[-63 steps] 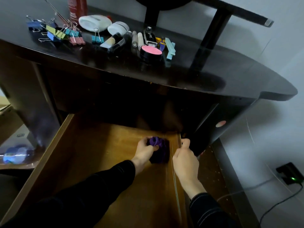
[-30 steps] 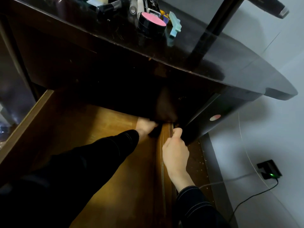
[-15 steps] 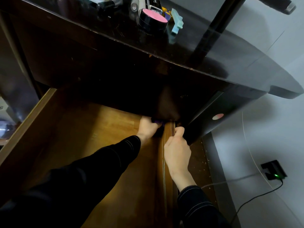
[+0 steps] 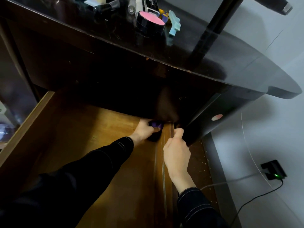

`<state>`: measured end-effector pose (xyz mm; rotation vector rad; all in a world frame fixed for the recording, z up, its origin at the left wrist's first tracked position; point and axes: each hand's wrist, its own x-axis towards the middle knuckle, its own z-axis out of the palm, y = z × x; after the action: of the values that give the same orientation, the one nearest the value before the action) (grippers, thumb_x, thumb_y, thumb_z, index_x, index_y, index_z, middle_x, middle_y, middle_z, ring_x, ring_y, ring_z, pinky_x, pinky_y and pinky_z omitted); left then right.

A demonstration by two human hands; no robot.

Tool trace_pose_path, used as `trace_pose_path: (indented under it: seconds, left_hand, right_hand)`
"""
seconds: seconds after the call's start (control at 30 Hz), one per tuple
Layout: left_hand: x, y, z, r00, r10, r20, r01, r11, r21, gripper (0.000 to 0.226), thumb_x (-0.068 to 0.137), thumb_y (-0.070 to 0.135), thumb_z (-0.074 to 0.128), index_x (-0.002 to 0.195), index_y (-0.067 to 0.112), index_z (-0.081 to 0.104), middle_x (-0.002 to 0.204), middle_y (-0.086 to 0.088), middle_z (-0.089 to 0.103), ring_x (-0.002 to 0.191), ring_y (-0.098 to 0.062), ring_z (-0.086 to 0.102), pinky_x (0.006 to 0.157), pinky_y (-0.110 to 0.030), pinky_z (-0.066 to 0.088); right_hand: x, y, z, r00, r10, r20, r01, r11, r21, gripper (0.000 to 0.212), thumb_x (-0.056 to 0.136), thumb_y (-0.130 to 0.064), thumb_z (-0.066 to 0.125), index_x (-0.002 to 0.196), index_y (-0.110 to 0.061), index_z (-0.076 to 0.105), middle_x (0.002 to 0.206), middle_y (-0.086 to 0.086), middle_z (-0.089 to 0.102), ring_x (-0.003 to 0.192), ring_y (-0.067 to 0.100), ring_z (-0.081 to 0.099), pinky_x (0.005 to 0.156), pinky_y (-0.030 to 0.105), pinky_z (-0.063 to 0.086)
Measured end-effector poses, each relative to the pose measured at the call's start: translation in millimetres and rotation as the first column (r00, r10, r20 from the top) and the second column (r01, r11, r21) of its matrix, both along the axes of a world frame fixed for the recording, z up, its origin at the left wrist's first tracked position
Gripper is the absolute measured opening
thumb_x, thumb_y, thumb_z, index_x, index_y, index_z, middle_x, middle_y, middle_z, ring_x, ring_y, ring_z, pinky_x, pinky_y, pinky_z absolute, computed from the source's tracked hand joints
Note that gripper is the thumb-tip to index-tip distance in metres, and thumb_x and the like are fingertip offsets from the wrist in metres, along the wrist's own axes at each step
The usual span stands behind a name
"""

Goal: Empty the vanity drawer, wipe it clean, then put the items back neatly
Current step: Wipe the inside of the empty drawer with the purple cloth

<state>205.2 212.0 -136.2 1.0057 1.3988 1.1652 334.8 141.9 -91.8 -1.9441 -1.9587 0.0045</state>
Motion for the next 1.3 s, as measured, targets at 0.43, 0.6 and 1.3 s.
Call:
trace_pose_path:
  seconds: [0.43,0.6,1.3]
  left_hand:
    - [0.7,2.0,9.7,0.996,0.041,0.075,-0.035,0.996,-0.084,0.031,0.078,-0.001,0.077,0.103,0.013,0.067,0.099,-0.001,0.069,0.087,-0.013,0.065,0.074,-0.019,0.050]
    - [7.3,-8.9,4.4,0.996,0.043,0.076,-0.047,0.997,0.053,0.030,0.078,-0.014,0.069,0.094,0.010,0.072,0.093,0.002,0.072,0.083,-0.006,0.067,0.069,-0.009,0.051]
    - [10.4,-10.9,23.8,0.977,0.073,0.202,-0.076,0.997,0.007,0.028,0.074,-0.010,0.074,0.093,0.010,0.069,0.081,0.005,0.071,0.068,-0.006,0.069,0.056,-0.017,0.052]
  right_hand:
    - [-2.4,-2.1,3.0,1.000,0.002,-0.009,-0.002,1.000,-0.003,0.021,0.105,-0.019,0.036,0.125,-0.014,0.042,0.066,0.001,0.058,0.050,0.018,0.057,0.048,0.038,0.051]
    - [-1.0,-1.3,2.0,1.000,-0.001,-0.014,0.001,1.000,-0.009,0.023,0.105,-0.020,0.036,0.125,-0.014,0.042,0.068,0.002,0.059,0.052,0.020,0.057,0.050,0.041,0.053]
    - [-1.2,-1.3,3.1,0.999,-0.006,-0.036,0.006,1.000,-0.009,0.016,0.105,-0.021,0.038,0.120,-0.016,0.042,0.069,0.002,0.060,0.054,0.020,0.058,0.052,0.041,0.054]
